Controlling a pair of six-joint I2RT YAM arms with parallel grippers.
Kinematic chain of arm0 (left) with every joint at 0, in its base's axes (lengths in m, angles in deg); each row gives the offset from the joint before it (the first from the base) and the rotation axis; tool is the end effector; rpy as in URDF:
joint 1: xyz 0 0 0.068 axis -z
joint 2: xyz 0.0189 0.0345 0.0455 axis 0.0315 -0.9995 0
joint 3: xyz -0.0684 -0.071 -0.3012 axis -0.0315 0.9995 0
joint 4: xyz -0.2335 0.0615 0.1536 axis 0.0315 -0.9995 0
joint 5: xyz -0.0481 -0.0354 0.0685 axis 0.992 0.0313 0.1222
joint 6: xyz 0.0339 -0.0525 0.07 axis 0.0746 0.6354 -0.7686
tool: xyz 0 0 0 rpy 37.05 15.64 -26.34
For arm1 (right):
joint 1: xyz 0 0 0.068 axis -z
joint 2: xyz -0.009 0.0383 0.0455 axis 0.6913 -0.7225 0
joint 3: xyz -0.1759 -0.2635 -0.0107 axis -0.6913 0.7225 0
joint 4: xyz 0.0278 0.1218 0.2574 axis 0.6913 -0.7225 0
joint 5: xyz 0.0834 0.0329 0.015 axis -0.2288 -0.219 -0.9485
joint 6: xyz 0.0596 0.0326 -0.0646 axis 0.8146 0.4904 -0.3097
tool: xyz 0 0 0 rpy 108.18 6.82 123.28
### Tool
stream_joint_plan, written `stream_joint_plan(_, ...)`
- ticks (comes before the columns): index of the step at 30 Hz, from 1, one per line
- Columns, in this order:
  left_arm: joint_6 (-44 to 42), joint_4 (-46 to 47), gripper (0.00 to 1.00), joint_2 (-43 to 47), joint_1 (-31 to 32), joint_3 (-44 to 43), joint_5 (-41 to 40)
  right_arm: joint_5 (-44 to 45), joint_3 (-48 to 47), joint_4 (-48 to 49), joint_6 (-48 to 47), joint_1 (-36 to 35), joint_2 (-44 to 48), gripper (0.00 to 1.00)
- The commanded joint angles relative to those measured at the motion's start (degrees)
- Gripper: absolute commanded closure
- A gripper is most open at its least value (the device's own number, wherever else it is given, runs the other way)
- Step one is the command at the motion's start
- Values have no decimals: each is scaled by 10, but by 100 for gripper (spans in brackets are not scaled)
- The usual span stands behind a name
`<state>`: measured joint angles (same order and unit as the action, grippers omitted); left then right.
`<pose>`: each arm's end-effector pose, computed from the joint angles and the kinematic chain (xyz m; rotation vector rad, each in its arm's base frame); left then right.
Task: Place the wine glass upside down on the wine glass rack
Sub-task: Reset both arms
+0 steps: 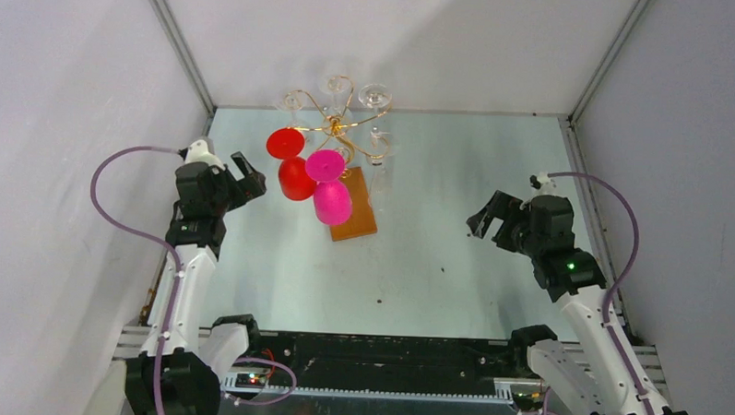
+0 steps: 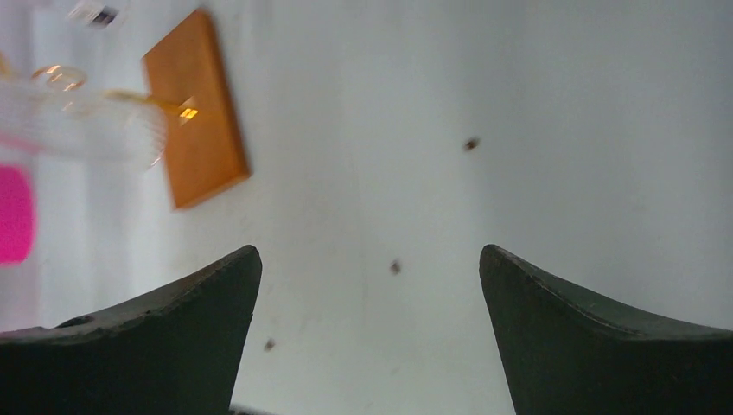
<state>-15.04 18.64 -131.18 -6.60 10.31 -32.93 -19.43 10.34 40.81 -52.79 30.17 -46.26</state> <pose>0.2574 0.0286 0.3199 -0.4444 1.9784 -0.2493 0.1930 0.0578 0.2953 0.3209 2.2056 0.6066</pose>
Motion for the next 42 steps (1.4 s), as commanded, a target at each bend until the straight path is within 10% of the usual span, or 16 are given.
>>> stream_joint_plan(1,-31,155,0,25,-5,50,-86,168,21,92,-94,14,-12,0)
stream_joint_plan(17,-139,590,0,26,-4,300,-104,325,347,601,-306,31,0,0)
stream_joint_plan(29,-182,701,0,-106,-2,340,-68,137,420,887,-324,119,-95,0)
stream_joint_plan(37,-237,861,0,-168,50,404,-103,99,425,1167,-320,130,-346,0)
stream_joint_plan(42,-242,852,0,-173,69,396,-125,87,379,1043,-332,124,-318,1)
